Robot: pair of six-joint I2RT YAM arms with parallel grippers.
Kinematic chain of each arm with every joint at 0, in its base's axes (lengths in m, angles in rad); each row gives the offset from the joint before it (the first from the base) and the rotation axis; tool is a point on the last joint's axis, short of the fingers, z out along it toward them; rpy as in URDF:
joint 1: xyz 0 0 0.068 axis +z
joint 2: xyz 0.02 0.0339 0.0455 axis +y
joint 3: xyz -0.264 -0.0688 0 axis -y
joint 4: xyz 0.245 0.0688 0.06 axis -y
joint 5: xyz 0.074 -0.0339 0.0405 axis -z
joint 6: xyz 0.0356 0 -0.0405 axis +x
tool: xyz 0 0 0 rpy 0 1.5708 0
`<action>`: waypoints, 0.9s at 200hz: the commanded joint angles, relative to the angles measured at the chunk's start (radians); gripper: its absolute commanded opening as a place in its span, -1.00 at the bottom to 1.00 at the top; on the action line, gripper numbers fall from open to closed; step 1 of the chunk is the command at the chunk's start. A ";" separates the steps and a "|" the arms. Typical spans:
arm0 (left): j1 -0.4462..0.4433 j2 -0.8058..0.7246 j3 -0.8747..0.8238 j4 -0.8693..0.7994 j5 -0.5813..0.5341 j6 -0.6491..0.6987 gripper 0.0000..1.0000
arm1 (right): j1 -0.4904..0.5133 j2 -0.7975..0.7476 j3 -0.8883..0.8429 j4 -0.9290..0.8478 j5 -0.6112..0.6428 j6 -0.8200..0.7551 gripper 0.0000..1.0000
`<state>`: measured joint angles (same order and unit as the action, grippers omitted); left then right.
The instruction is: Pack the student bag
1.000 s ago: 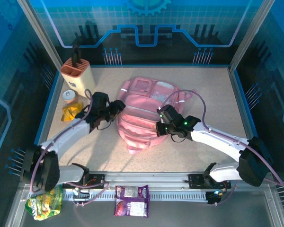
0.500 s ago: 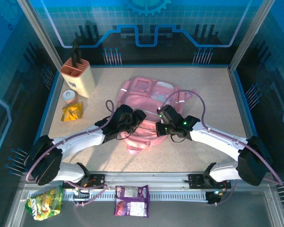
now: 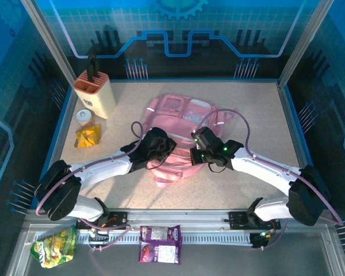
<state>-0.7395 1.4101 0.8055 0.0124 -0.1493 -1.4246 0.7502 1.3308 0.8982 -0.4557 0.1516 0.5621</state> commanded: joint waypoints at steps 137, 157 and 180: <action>0.152 -0.125 0.091 -0.250 0.068 0.463 0.12 | -0.180 -0.045 0.071 -0.005 0.018 -0.178 -0.20; 0.176 -0.217 0.089 -0.378 -0.068 0.541 0.55 | -0.218 -0.118 0.034 0.024 0.062 -0.197 0.39; 0.238 -0.332 0.050 -0.506 -0.252 0.609 0.99 | -0.316 -0.195 -0.012 0.052 0.126 -0.164 0.99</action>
<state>-0.5579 1.1923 0.8600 -0.3054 -0.1665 -0.9466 0.5217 1.2102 0.9310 -0.4324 0.1856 0.3897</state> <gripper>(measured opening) 0.943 0.918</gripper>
